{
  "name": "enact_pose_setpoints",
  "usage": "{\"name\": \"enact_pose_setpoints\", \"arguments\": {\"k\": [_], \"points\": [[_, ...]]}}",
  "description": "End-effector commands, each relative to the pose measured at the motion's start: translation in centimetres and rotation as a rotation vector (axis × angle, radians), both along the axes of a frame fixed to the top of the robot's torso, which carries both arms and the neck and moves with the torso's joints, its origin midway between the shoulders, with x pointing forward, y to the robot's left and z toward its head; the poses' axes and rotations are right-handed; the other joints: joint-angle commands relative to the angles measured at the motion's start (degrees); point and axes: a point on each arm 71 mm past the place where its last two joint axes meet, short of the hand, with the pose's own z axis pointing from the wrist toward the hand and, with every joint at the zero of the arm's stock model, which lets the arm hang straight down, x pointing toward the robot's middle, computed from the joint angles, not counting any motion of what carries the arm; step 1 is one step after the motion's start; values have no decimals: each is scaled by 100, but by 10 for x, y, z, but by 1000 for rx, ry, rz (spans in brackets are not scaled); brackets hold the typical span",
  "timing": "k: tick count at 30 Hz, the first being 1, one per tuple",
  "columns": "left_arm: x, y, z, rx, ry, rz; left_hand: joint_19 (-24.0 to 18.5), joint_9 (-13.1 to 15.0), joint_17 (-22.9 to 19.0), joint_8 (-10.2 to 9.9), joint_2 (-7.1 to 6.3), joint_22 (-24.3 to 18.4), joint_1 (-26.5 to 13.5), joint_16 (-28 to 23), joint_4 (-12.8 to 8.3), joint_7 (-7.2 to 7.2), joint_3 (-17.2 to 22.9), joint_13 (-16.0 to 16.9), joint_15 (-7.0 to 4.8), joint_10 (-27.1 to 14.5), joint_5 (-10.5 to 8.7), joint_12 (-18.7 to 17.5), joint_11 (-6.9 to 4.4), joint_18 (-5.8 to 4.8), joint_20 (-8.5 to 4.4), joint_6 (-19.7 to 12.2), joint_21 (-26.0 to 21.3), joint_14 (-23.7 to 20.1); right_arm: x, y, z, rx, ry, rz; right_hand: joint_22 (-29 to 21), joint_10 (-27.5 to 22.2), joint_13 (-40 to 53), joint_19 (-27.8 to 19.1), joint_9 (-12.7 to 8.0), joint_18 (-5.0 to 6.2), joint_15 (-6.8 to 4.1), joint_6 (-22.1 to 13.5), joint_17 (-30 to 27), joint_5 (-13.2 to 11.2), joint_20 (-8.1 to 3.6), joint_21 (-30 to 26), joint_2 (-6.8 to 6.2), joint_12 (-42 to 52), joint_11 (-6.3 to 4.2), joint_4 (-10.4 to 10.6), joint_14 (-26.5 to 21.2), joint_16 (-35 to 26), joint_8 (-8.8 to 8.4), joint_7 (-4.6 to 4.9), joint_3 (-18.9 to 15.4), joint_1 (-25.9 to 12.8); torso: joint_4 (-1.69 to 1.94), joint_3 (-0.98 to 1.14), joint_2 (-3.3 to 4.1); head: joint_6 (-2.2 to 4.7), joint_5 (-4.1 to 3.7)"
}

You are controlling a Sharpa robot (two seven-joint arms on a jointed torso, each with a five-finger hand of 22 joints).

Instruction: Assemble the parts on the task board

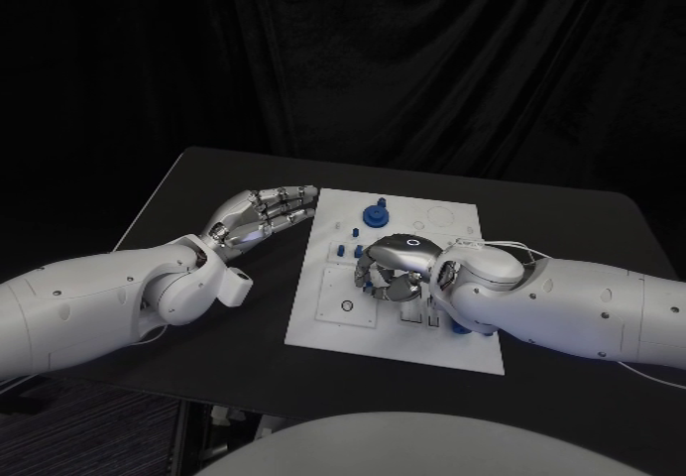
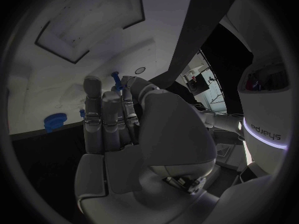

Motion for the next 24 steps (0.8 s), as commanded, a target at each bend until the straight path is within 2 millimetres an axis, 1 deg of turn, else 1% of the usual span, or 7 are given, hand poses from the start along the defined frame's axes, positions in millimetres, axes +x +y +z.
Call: {"name": "enact_pose_setpoints", "arguments": {"k": [1,5,18,19,22,23,24], "points": [[-2,-1,8,-92,-97,-15,21,6,8,27,7,4,-13,32,-26,9,3,8,-7,-5,-34,36,49,-37,-3,46,24,38,-1,0,-4,-10,8,4,260,280,6,24,9,-39,-2,20,-4,-27,-4,-24,2,10,-232,-38,-16,-25,-28,-12,-6,53,2,0,-3,-1,3],[-3,-1,8,-92,-95,-14,26,6,7,27,9,8,-12,32,-27,10,7,8,-5,-5,-35,37,50,-39,-3,47,25,38,-2,1,-6,-12,12,5,259,280,6,22,9,-38,-2,20,-10,-32,-4,-27,2,9,-231,-39,-20,-33,-30,-11,-6,54,-5,-2,-2,-1,14],[-5,0,4,-90,-84,-13,36,5,7,26,13,11,-11,35,-30,14,12,7,-1,-7,-39,36,51,-42,-2,44,28,40,-2,1,-10,-21,22,3,250,282,2,-7,20,-35,4,22,-40,-118,-2,-72,10,-7,-226,-44,-45,-72,-47,-5,-18,58,3,-2,-6,-1,2],[-5,0,3,-90,-83,-13,41,7,7,27,15,14,-12,36,-30,15,14,7,1,-8,-41,34,52,-44,-2,49,30,41,-2,1,-10,-23,24,1,249,277,-2,-12,24,-36,8,20,-48,-159,0,-77,14,-18,-224,-41,-51,-82,-55,-3,-23,55,4,-2,-6,-1,3],[-6,0,2,-90,-81,-13,41,7,7,27,15,14,-12,36,-30,15,14,7,1,-8,-41,34,52,-44,-2,49,30,41,-2,1,-11,-32,30,-3,225,171,-54,-37,24,-38,47,-74,-55,-556,32,-139,25,-150,-184,44,-51,-87,-151,20,-78,-41,3,0,-6,-1,-3],[-6,0,2,-90,-80,-13,41,7,7,27,15,14,-12,36,-30,15,14,7,1,-8,-41,34,52,-44,-2,49,30,41,-2,0,-11,-35,33,-4,218,136,-70,-41,10,-38,58,-118,-56,-613,42,-158,20,-187,-170,65,-52,-88,-190,30,-84,-64,4,0,-5,-1,-8],[-6,0,2,-90,-79,-12,41,7,7,27,15,14,-12,36,-30,15,14,7,1,-8,-41,34,52,-44,-2,49,30,41,-1,0,-12,-39,36,-5,196,-57,-152,-43,-66,-44,106,-324,-63,-833,77,-200,-23,-364,-114,164,-54,-91,-352,67,-105,-180,3,1,-4,-1,-9]]}}
